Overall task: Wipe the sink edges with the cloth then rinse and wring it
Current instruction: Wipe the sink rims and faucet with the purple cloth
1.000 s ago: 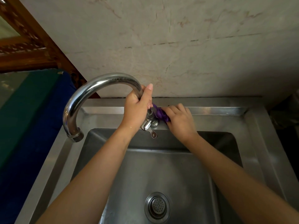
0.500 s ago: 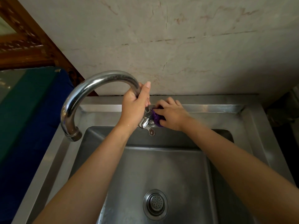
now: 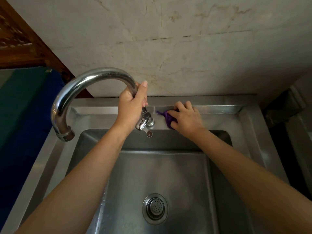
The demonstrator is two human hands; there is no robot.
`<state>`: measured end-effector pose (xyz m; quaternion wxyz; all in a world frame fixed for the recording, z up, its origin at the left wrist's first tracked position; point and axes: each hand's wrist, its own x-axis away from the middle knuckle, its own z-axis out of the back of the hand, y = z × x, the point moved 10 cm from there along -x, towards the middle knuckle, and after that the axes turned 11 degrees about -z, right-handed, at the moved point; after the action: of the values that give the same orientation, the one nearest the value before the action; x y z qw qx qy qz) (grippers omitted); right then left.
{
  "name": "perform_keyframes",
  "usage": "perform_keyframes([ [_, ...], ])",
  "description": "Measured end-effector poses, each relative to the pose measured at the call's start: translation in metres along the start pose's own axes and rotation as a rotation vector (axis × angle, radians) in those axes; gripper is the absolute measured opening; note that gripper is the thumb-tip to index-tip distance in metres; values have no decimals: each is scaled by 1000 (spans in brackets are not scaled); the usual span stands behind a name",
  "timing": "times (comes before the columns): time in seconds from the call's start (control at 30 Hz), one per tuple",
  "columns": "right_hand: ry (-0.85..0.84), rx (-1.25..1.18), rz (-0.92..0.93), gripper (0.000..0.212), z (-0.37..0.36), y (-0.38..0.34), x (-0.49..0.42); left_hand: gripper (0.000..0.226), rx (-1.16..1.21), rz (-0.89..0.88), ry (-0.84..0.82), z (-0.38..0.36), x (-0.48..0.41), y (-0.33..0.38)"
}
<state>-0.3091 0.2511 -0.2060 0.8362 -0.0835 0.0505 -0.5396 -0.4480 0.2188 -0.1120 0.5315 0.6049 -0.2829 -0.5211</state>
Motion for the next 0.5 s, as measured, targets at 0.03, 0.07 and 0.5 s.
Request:
perform_keyframes([
  [0.03, 18, -10, -14, 40, 1, 7, 3, 45, 11, 0, 7, 0, 0, 0],
  [0.07, 32, -15, -31, 41, 2, 13, 6, 47, 20, 0, 12, -1, -1, 0],
  [0.5, 176, -146, -580, 42, 7, 70, 65, 41, 37, 36, 94, -1, -1, -5],
])
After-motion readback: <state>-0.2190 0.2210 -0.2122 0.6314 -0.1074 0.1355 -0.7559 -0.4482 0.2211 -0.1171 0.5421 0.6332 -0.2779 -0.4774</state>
